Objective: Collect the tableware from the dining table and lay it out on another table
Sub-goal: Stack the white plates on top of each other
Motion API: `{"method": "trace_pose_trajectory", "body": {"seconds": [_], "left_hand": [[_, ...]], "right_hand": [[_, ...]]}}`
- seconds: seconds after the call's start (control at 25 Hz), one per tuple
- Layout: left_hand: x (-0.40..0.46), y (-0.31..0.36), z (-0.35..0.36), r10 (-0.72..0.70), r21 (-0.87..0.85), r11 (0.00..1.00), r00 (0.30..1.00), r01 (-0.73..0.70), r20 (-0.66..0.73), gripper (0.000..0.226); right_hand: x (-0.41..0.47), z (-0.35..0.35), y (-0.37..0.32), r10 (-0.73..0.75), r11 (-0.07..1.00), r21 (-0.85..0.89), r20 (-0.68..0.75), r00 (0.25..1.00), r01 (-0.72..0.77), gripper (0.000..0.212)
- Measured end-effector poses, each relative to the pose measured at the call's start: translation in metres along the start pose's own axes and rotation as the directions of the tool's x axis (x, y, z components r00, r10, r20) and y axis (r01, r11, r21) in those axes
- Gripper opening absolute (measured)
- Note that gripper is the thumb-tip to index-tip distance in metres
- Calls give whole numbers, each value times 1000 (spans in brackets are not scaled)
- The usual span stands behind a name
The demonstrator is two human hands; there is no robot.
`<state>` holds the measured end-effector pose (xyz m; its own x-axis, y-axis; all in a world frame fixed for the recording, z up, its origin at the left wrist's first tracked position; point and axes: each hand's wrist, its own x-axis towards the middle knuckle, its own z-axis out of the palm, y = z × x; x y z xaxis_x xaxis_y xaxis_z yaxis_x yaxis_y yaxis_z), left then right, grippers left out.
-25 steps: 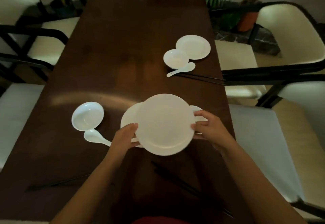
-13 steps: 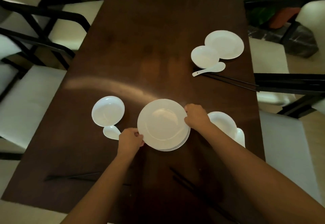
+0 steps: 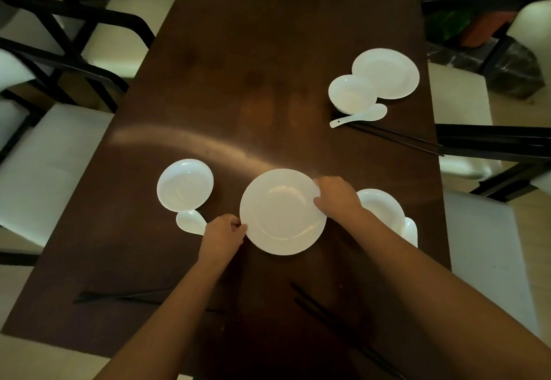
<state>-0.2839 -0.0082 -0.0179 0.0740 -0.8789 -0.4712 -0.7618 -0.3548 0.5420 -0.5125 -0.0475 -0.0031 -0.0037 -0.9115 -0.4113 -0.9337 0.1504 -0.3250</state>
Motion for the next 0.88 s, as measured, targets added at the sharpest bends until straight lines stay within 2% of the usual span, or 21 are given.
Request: {"method": "trace_pose_trajectory", "body": {"seconds": [0.08,0.12,0.24,0.32,0.44,0.6,0.88], "left_hand": [[1,6,-9,178,213,963,983,-165,-44,28],[3,14,-14,291,263,926,956,-271,-41,36],[17,62,-26,591,382,729,804,-567,65,52],[32,110,-28,698,456,596,707,-661,114,54],[59,185,-27,769,565,424,611,-708,189,52],[109,264,-21,791,665,280,559,-692,249,44],[216,354,8,750,671,277,592,-687,296,38]], "right_hand": [[-5,-8,5,-42,999,-34,-88,995,39,34],[-7,-16,11,-66,996,-65,-160,985,56,34],[-10,-48,34,-139,967,-247,-330,934,56,35],[-9,-73,50,-140,961,-277,-403,904,26,34],[2,-111,69,-119,968,-251,-481,869,-7,34],[36,-150,96,-74,965,-251,-526,847,-71,36],[124,-179,157,71,972,-151,-542,837,-181,40]]}}
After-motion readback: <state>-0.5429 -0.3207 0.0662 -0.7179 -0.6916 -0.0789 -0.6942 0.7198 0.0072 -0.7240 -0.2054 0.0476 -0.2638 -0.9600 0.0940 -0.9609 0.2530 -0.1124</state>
